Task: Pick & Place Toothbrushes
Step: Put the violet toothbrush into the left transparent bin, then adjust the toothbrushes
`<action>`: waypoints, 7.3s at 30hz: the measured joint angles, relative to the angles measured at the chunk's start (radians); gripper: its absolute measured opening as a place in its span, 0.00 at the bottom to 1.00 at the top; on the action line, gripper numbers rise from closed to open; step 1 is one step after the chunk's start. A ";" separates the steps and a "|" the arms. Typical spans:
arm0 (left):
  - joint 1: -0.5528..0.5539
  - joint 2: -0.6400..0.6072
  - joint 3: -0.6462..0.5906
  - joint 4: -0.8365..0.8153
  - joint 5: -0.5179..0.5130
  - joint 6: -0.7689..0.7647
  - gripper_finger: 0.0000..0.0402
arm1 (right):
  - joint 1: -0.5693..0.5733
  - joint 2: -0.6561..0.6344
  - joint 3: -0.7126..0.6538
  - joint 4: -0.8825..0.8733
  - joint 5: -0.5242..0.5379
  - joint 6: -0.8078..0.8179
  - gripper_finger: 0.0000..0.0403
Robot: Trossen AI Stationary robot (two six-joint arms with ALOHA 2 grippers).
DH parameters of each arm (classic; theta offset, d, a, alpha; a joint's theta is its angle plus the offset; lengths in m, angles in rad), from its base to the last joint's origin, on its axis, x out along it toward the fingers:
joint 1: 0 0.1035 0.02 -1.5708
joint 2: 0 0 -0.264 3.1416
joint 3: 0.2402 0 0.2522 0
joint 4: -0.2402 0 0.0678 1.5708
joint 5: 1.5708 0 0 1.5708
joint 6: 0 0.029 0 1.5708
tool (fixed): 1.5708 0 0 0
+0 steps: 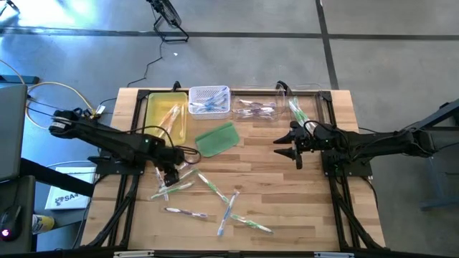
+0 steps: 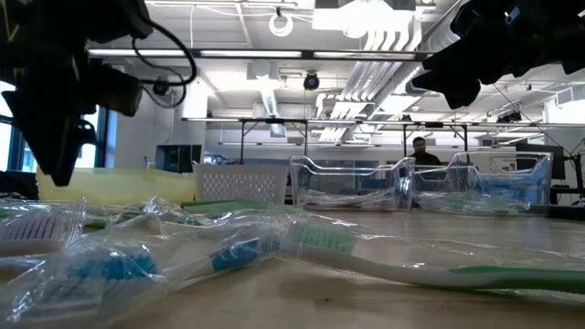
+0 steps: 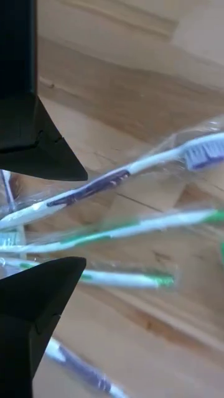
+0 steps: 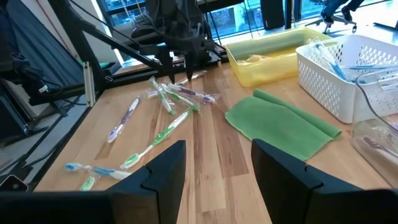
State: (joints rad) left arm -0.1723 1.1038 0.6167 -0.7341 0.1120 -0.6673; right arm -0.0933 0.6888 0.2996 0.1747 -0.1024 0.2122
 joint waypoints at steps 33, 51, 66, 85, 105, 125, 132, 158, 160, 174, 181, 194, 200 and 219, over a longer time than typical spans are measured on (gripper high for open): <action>0.002 0.236 -0.001 0.007 -0.041 -0.045 0.29 | 0.000 0.000 0.000 0.000 0.000 0.000 0.44; 0.002 0.235 0.040 0.037 -0.038 -0.005 0.07 | 0.000 0.000 0.000 -0.001 0.000 0.000 0.44; 0.016 0.236 0.389 0.033 -0.320 0.331 0.06 | 0.000 0.000 0.000 -0.002 -0.005 0.000 0.44; 0.426 0.262 0.576 0.387 -0.089 0.911 0.05 | 0.000 0.000 0.000 0.039 -0.265 0.002 0.44; 0.630 0.637 0.774 0.780 0.201 0.973 0.05 | 0.000 0.000 0.000 0.039 -0.264 -0.007 0.44; 0.669 1.001 1.193 0.454 0.118 1.002 0.05 | 0.000 0.000 0.000 0.001 -0.237 -0.008 0.44; 0.675 1.065 1.193 0.469 0.115 0.967 0.05 | 0.000 0.000 0.000 -0.004 -0.237 -0.008 0.44; 0.676 1.102 1.193 0.469 0.076 0.924 0.31 | 0.000 0.000 0.000 -0.024 -0.237 -0.034 0.44; 0.676 1.102 1.193 0.470 0.075 0.924 0.35 | 0.000 0.001 0.000 -0.025 -0.237 -0.034 0.44; 0.676 1.102 1.192 0.507 0.076 0.947 0.40 | 0.000 0.000 0.000 -0.032 -0.237 -0.034 0.44; 0.674 1.102 1.192 0.508 0.078 0.981 0.40 | 0.000 0.000 0.000 -0.032 -0.237 -0.034 0.44; 0.599 1.007 1.174 0.542 0.192 1.201 0.40 | 0.000 0.001 0.000 -0.046 -0.237 -0.034 0.44; 0.561 0.887 1.067 0.526 0.190 1.238 0.40 | 0.000 0.001 0.000 -0.058 -0.237 -0.034 0.44; 0.298 0.268 0.429 0.569 -0.114 1.103 0.40 | 0.000 0.001 0.000 -0.068 -0.237 -0.034 0.44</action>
State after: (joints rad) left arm 0.1255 1.3717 1.0455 -0.1654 -0.0025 0.4362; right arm -0.0933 0.6895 0.3000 0.1066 -0.3396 0.1783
